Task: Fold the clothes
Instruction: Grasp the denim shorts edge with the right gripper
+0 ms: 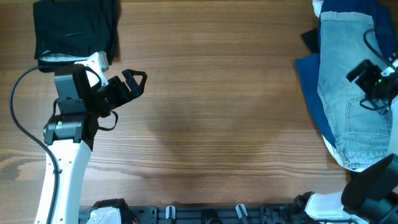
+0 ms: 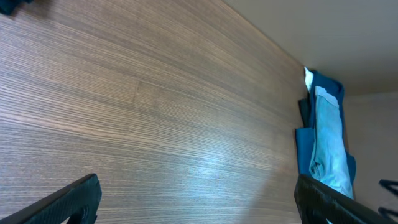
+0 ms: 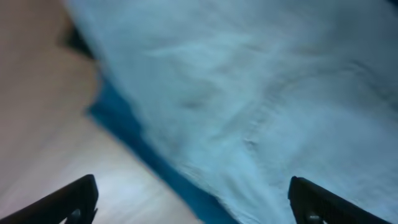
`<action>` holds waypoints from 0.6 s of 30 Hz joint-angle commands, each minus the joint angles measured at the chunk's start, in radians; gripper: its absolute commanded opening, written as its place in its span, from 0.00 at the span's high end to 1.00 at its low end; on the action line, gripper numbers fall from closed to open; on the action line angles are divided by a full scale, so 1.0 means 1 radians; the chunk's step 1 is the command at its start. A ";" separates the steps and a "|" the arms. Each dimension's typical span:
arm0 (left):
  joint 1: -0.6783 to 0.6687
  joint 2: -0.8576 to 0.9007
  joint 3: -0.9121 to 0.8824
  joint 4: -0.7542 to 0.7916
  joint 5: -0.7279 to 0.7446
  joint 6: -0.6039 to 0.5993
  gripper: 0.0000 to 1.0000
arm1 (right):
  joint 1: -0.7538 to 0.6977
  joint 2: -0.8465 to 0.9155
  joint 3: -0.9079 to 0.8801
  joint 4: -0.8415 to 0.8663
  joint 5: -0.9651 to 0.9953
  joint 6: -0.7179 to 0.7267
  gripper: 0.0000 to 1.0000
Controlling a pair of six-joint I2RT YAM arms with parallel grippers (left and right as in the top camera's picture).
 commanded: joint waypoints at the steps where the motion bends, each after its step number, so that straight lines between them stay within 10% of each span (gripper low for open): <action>1: -0.005 0.007 0.014 0.003 0.005 -0.009 0.00 | -0.025 0.029 0.018 -0.001 0.221 0.111 0.01; 12: -0.005 0.010 0.014 0.002 0.005 -0.009 0.00 | -0.039 0.032 0.018 -0.096 -0.171 -0.031 0.02; 18: -0.005 0.019 0.014 -0.001 0.005 -0.009 0.00 | -0.039 0.032 -0.056 -0.186 0.025 0.110 0.14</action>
